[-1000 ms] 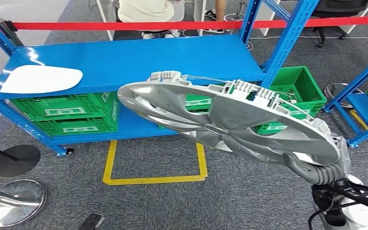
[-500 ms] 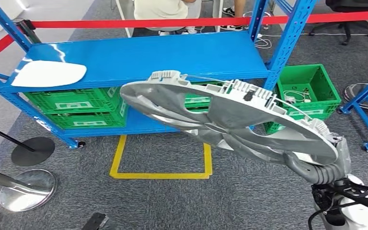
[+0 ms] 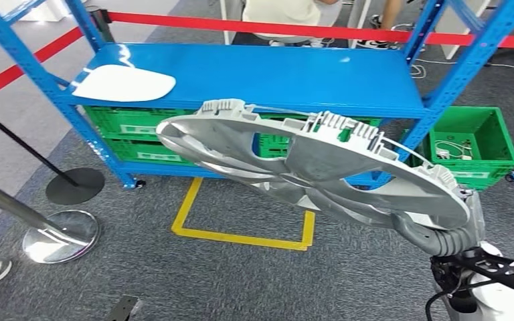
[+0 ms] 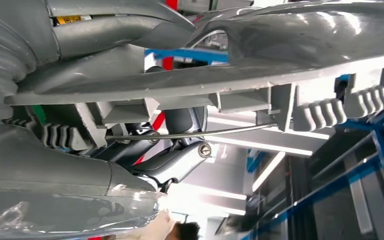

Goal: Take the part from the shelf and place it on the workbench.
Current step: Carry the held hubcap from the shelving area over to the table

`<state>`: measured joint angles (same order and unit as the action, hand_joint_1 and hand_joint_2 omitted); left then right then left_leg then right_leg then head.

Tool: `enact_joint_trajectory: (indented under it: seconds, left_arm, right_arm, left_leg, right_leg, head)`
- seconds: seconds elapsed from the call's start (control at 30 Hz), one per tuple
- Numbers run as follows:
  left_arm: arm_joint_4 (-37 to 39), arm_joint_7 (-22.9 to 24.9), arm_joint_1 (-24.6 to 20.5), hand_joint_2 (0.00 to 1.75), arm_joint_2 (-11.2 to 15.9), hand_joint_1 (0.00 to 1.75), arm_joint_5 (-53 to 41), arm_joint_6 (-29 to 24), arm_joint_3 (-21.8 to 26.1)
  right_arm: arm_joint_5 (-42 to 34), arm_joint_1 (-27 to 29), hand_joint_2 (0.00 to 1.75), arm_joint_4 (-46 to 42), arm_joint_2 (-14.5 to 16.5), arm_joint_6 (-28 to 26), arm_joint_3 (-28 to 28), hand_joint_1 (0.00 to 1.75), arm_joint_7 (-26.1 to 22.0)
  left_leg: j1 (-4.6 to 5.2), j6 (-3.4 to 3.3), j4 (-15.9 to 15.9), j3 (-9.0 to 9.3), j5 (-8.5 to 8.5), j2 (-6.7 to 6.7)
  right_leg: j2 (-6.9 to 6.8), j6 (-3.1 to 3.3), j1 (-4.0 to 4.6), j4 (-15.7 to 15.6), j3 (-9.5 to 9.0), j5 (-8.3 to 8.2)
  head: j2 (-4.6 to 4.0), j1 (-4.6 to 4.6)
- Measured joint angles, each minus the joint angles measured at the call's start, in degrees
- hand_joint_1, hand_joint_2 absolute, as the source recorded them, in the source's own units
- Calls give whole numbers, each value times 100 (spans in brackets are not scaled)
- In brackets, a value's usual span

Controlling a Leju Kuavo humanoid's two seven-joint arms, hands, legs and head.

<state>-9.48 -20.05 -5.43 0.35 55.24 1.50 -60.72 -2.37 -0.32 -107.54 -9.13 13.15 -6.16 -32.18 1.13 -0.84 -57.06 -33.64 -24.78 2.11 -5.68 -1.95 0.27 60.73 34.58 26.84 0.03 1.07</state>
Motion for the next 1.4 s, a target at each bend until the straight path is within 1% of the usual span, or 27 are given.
enact_joint_trajectory:
  seconds: [0.03, 0.1, 0.17, 0.2, 0.27, 0.3, 0.33, 0.4, 0.47, 0.53, 0.6, 0.67, 0.7, 0.73, 0.8, 0.87, 0.9, 0.97, 1.03, 1.07, 1.13, 1.17, 1.2, 1.23, 1.27, 1.33, 1.4]
  left_arm:
    - [1, 21, 5, 175, 2, 0, 1, -13, 6]
    - [2, 49, 6, 175, 2, 0, 1, -18, 19]
    - [2, 65, 16, 175, -14, 0, -5, -13, 24]
    - [2, 67, 25, 175, -20, 0, -6, -13, 24]
    - [2, 32, 39, 175, -29, 0, 1, 2, 27]
    - [2, -3, 42, 175, -33, 0, 11, 14, 31]
    - [2, -36, 43, 175, -39, 0, 23, 27, 34]
    - [2, -64, 64, 175, -59, 0, 69, 39, 40]
    - [5, -42, 113, 175, -74, 0, 135, 34, 58]
    - [10, -23, 147, 175, -87, 0, 182, 24, 81]
    - [13, -21, 145, 175, -108, 0, 203, 25, 95]
    - [13, -20, 144, 175, -118, 0, 216, 28, 115]
    - [13, -20, 150, 175, -119, 0, 219, 29, 126]
    - [13, -20, 156, 175, -119, 0, 220, 29, 137]
    - [13, -21, 153, 175, -115, 0, 221, 29, 155]
    - [13, -30, 133, 175, -114, 0, 226, 30, 170]
    - [13, -36, 130, 175, -116, 0, 228, 35, 175]
    - [13, -37, 144, 175, -120, 0, 234, 68, 178]
    - [13, -26, 160, 175, -122, 0, 255, 112, 180]
    - [13, -20, 156, 175, -122, 0, 269, 134, 182]
    - [13, 31, 141, 175, -126, 0, 270, 207, 186]
    - [13, 72, 138, 175, -132, 0, 239, 253, 184]
    - [13, 113, 138, 175, -137, 0, 194, 282, 179]
    - [13, 141, 135, 175, -142, 0, 144, 266, 173]
    - [13, 157, 127, 175, -147, 0, 104, 204, 166]
    - [13, 201, 78, 175, -158, 0, 19, -50, 153]
    - [13, 245, -1, 175, -164, 0, -115, -419, 101]
  right_arm:
    - [-1, -10, 175, 0, 2, 8, 0, 175, -1]
    - [-4, -17, 175, 2, 2, 26, 0, 175, -2]
    - [-7, -5, 175, 11, 2, 40, 0, 175, 0]
    - [-10, 1, 175, 16, 2, 46, 0, 175, 2]
    - [-20, 6, 175, 22, 2, 57, 0, 175, 9]
    - [-24, 10, 175, 22, 2, 60, 0, 175, 13]
    - [-30, 26, 175, 17, 2, 59, 2, 175, 15]
    - [-38, 99, 175, 5, 2, 45, 8, 175, 14]
    - [-37, 191, 175, -7, 1, 33, 13, 175, 10]
    - [-25, 271, 175, -22, 0, 26, 18, 175, 4]
    - [-15, 341, 175, -40, -1, 21, 24, 175, -5]
    - [-7, 395, 175, -47, -1, 19, 27, 175, -9]
    - [-3, 415, 175, -48, -1, 19, 28, 175, -8]
    - [1, 431, 175, -48, -1, 19, 28, 175, -8]
    - [4, 444, 175, -54, -1, 21, 28, 175, -8]
    - [5, 449, 175, -70, -1, 25, 32, 175, -12]
    - [8, 452, 175, -77, 0, 27, 34, 175, -16]
    - [26, 458, 175, -83, 6, 45, 37, 175, -33]
    - [62, 453, 175, -87, 12, 73, 37, 175, -52]
    - [80, 447, 175, -90, 13, 84, 37, 175, -63]
    - [94, 430, 175, -84, 13, 108, 37, 175, -77]
    - [87, 408, 175, -72, 13, 126, 37, 175, -80]
    - [76, 370, 175, -55, 13, 143, 37, 175, -80]
    - [70, 325, 175, -40, 13, 150, 37, 175, -81]
    - [70, 282, 175, -33, 13, 138, 38, 175, -87]
    - [105, 259, 175, -50, 13, 56, 63, 175, -122]
    - [128, 350, 175, -106, 13, -46, 152, 175, -183]
  left_leg:
    - [-22, -25, 20, 3, 24, -66]
    - [-42, -57, 29, -15, 53, -201]
    - [-41, -67, 25, -36, 72, -350]
    - [-41, -64, 23, -40, 80, -428]
    - [-48, -48, 15, -38, 93, -579]
    - [-44, -30, 7, -44, 99, -649]
    - [-44, -7, -7, -62, 108, -714]
    - [-57, 62, -16, -121, 145, -827]
    - [-74, 131, -12, -161, 171, -876]
    - [-60, 194, -212, -272, 24, -660]
    - [-69, 256, -862, -593, -327, -368]
    - [-105, 299, -1535, -916, -572, -282]
    - [-119, 311, -1629, -955, -555, -272]
    - [-128, 314, -1483, -870, -433, -256]
    - [-124, 296, -738, -449, -84, -104]
    - [-102, 245, -133, -125, 84, 55]
    - [-89, 214, -26, -80, 87, 78]
    - [-87, 139, 15, -92, 96, -32]
    - [-106, 63, 46, -79, 120, -137]
    - [-118, 30, 58, -71, 133, -188]
    - [-112, -4, 57, -75, 139, -302]
    - [-109, -9, 55, -75, 140, -362]
    - [-107, -9, 52, -74, 139, -424]
    - [-107, -8, 48, -71, 140, -481]
    - [-110, -5, 42, -68, 141, -539]
    - [-109, 26, 12, -78, 139, -662]
    - [-111, 93, -6, -121, 158, -782]
  right_leg:
    - [145, -32, -10, 182, 76, 119]
    - [460, -72, -29, 873, 380, 485]
    - [544, -82, -30, 1457, 641, 695]
    - [552, -80, -29, 1459, 637, 638]
    - [626, -67, -43, 838, 318, 270]
    - [746, -62, -61, 437, 114, 123]
    - [858, -54, -78, 119, -55, 33]
    - [972, -22, -83, -116, -177, 27]
    - [871, 43, -78, -150, -186, -5]
    - [752, 112, -97, -189, -203, -32]
    - [617, 152, -100, -203, -201, -36]
    - [480, 159, -97, -203, -191, -32]
    - [415, 159, -98, -203, -189, -30]
    - [353, 156, -98, -203, -191, -28]
    - [240, 133, -92, -202, -205, -16]
    - [144, 76, -58, -188, -211, 9]
    - [98, 43, -41, -188, -216, 16]
    - [19, -24, -41, -208, -231, 27]
    - [155, -82, -64, -48, -169, 159]
    - [289, -99, -74, 206, -54, 304]
    - [503, -110, -79, 989, 312, 651]
    - [540, -113, -77, 1307, 481, 743]
    - [555, -114, -78, 1441, 571, 729]
    - [560, -112, -80, 1344, 550, 603]
    - [582, -109, -87, 1040, 424, 398]
    - [755, -106, -124, 258, 74, 53]
    - [888, -82, -139, -127, -118, -33]
  head:
    - [0, -12]
    - [1, -43]
    - [1, -53]
    - [1, -53]
    - [-1, -53]
    - [-1, -53]
    - [0, -50]
    - [1, -48]
    - [0, -51]
    - [-1, -10]
    - [-1, 37]
    - [-1, 42]
    - [0, 43]
    - [0, 43]
    - [0, 44]
    - [0, 39]
    - [0, 36]
    - [0, 28]
    - [1, 7]
    - [1, -7]
    - [1, -29]
    - [0, -31]
    - [0, -32]
    - [-1, -31]
    - [-1, -32]
    - [-1, -30]
    - [0, -26]
